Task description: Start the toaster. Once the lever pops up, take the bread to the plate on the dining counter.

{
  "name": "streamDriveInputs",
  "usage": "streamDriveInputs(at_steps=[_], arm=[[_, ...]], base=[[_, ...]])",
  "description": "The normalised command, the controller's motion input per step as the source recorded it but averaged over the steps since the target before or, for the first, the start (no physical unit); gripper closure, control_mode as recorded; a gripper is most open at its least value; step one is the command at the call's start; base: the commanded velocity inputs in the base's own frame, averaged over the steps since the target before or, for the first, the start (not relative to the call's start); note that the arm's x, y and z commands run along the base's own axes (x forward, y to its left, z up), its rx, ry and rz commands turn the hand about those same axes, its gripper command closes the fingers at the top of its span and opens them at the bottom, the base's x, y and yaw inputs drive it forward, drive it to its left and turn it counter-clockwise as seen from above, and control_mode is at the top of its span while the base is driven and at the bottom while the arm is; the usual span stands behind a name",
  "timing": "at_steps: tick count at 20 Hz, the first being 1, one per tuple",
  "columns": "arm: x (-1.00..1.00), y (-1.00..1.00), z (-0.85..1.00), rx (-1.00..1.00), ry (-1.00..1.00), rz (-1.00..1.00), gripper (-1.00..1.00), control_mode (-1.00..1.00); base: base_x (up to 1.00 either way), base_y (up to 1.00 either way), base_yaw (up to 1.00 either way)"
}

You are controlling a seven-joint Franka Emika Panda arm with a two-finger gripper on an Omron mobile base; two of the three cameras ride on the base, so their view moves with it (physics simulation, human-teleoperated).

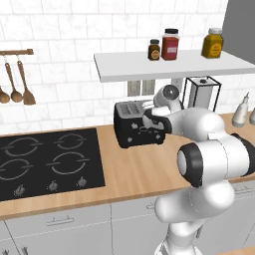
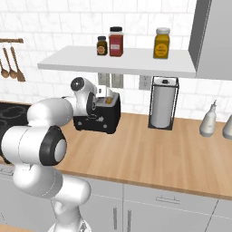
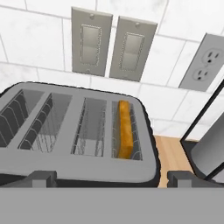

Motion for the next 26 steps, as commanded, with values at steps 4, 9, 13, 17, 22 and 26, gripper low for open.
streamDriveInputs(at_steps=[4, 9, 13, 17, 22, 26], arm=[[0.0, 0.0, 0.03, 0.0, 0.0, -0.03, -1.0, -1.0], [0.0, 0.0, 0.0, 0.0, 0.0, -0.02, -1.0, -1.0], [0.0, 0.0, 0.0, 0.01, -0.02, -0.01, -1.0, -1.0], [-0.01, 0.0, 0.03, 0.05, 0.0, 0.0, -1.0, -1.0], [-0.2, 0.0, 0.01, 0.06, 0.0, 0.0, -1.0, -1.0], [-0.16, 0.0, 0.01, 0.01, 0.0, 0.03, -1.0, -1.0]], base=[[0.0, 0.0, 0.0], [0.0, 0.0, 0.0], [0.0, 0.0, 0.0], [0.0, 0.0, 0.0], [0.0, 0.0, 0.0], [0.0, 0.0, 0.0]])
